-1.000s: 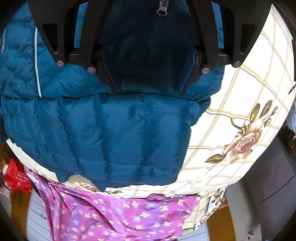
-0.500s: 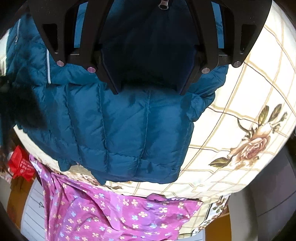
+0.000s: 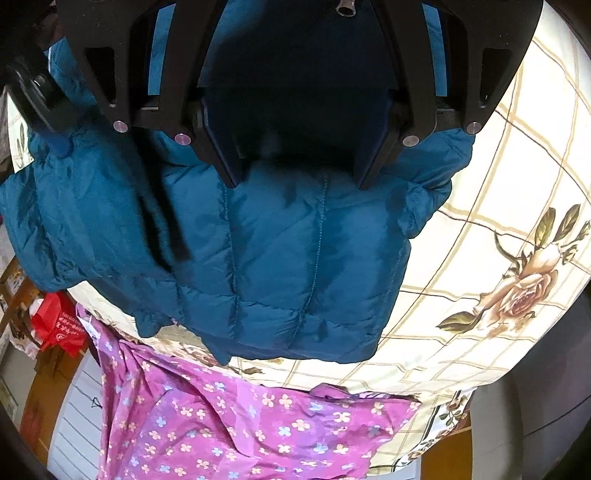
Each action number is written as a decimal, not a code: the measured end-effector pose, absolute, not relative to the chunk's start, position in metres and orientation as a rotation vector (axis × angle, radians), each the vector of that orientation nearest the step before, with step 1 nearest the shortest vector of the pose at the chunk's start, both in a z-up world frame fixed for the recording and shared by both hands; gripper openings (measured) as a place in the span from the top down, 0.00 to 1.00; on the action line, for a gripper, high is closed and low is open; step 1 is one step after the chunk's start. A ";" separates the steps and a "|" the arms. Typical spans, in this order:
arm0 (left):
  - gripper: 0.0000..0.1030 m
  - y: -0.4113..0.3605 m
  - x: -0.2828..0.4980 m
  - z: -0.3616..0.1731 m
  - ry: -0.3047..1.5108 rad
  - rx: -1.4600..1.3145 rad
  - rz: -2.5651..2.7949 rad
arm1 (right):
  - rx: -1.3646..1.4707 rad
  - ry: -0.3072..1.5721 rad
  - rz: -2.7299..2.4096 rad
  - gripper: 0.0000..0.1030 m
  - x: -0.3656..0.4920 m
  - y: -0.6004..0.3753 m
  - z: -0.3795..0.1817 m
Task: Fold large clothes
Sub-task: 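Release the folded side with the right tool while the left tool grasps the jacket edge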
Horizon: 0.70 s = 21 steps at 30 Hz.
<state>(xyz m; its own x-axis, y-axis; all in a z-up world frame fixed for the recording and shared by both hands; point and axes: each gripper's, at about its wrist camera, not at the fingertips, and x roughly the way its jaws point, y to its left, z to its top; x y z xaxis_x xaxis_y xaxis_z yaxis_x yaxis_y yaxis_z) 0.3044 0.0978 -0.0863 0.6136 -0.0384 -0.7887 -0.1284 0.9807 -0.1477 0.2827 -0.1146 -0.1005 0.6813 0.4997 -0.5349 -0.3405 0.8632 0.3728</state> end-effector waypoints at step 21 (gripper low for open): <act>0.38 0.025 0.307 -0.109 0.962 -0.390 -0.334 | 0.012 0.939 0.074 0.03 0.223 -0.174 -0.136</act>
